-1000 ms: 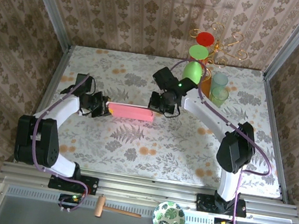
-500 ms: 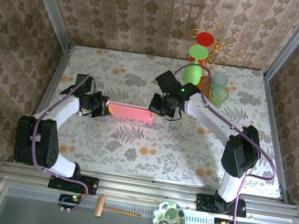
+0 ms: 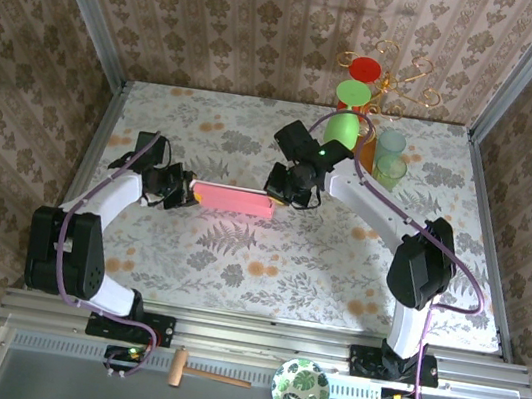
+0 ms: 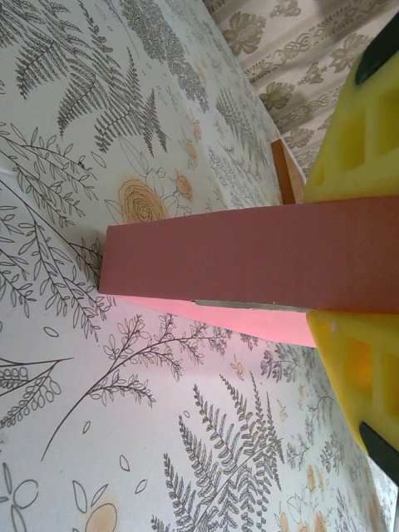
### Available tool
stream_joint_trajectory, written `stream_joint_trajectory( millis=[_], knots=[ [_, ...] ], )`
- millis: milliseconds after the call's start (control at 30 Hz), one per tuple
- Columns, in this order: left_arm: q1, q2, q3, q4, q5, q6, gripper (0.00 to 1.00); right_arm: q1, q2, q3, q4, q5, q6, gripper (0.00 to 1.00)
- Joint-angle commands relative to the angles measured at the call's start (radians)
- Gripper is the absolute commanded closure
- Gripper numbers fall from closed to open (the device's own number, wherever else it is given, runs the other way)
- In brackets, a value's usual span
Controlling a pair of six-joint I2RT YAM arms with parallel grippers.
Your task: Fold the paper box
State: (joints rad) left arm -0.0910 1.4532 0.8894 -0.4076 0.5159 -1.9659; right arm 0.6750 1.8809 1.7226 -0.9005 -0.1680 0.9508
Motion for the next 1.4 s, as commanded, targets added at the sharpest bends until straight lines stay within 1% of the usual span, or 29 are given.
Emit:
stream_joint_trajectory(
  millis=[0, 133, 367, 467, 900, 1000, 1033, 1067, 1133, 1167, 1233, 1267, 1300, 1333, 1367],
  knots=[
    [0.001, 0.019, -0.020, -0.034, -0.071, -0.125, 1.00, 0.015, 0.021, 0.012, -0.041, 0.008, 0.021, 1.00],
    [0.004, 0.022, -0.014, -0.043, -0.070, -0.128, 1.00, 0.021, 0.007, -0.026, -0.005, 0.053, -0.015, 1.00],
    [0.021, 0.053, 0.015, -0.064, -0.056, -0.111, 0.99, 0.029, -0.060, -0.207, 0.200, 0.083, -0.066, 1.00],
    [0.026, 0.071, 0.034, -0.072, -0.050, -0.096, 0.99, 0.034, -0.071, -0.240, 0.256, 0.088, -0.095, 1.00],
    [0.051, 0.114, 0.072, -0.099, -0.029, -0.051, 0.99, 0.036, -0.057, -0.302, 0.271, 0.155, -0.233, 1.00],
    [0.057, 0.123, 0.081, -0.095, -0.018, -0.037, 0.96, 0.037, -0.050, -0.313, 0.263, 0.180, -0.266, 1.00],
    [0.059, 0.128, 0.084, -0.088, -0.010, -0.029, 0.93, 0.037, -0.048, -0.316, 0.260, 0.195, -0.277, 1.00],
    [0.062, 0.130, 0.085, -0.077, -0.003, -0.025, 0.86, 0.037, -0.047, -0.320, 0.260, 0.203, -0.287, 1.00],
    [0.070, 0.128, 0.076, -0.019, 0.009, 0.001, 0.61, 0.038, -0.039, -0.316, 0.251, 0.223, -0.304, 1.00],
    [0.074, 0.125, 0.068, 0.022, 0.016, 0.020, 0.52, 0.038, -0.034, -0.310, 0.245, 0.231, -0.308, 1.00],
    [0.086, 0.105, 0.053, 0.098, 0.038, 0.087, 0.37, 0.038, -0.022, -0.287, 0.226, 0.246, -0.316, 1.00],
    [0.092, 0.087, 0.055, 0.097, 0.043, 0.137, 0.32, 0.038, -0.020, -0.279, 0.223, 0.251, -0.315, 1.00],
    [0.100, 0.067, 0.064, 0.068, 0.049, 0.213, 0.27, 0.038, -0.015, -0.270, 0.220, 0.255, -0.314, 1.00],
    [0.104, 0.041, 0.077, -0.004, 0.036, 0.287, 0.24, 0.038, -0.011, -0.260, 0.212, 0.256, -0.312, 1.00],
    [0.105, 0.013, 0.083, -0.068, 0.008, 0.344, 0.23, 0.038, -0.007, -0.252, 0.209, 0.255, -0.311, 1.00]
  ],
)
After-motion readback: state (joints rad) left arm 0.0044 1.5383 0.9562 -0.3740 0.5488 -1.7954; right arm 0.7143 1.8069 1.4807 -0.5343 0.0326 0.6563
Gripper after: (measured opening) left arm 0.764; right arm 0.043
